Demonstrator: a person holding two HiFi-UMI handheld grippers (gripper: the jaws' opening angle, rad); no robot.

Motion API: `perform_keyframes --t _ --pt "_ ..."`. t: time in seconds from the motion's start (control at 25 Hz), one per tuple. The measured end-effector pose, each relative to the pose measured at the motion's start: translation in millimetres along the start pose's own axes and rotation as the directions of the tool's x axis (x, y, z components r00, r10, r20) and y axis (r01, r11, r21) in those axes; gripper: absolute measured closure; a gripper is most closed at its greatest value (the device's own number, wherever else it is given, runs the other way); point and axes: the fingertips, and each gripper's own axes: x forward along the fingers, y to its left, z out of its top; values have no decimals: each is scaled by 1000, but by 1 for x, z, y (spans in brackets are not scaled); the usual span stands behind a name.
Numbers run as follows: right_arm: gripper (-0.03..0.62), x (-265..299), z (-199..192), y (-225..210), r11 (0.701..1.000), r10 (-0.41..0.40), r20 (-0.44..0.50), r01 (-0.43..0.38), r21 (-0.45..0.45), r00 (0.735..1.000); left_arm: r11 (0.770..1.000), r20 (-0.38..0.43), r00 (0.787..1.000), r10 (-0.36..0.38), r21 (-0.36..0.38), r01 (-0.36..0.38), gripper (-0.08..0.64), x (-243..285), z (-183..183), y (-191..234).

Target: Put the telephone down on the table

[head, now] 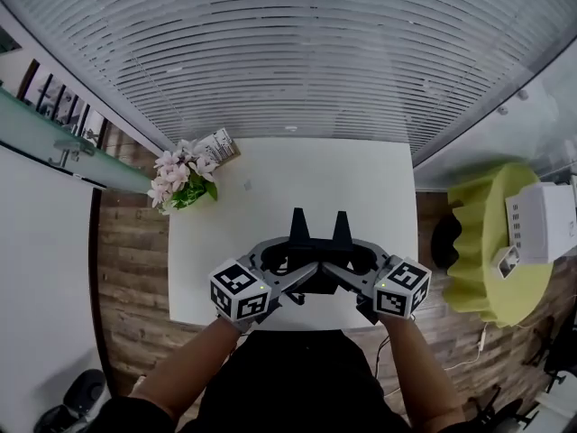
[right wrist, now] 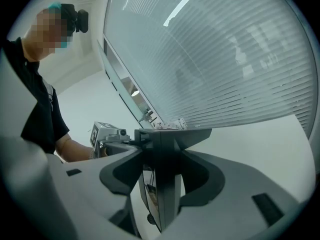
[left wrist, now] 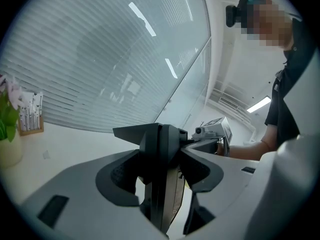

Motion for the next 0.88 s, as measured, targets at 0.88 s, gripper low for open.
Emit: perform_keyframes --t 0.88 --pt "350 59 -33 -118 989 60 -113 -44 138 992 989 -83 996 42 -141 -53 305 68 -40 108"
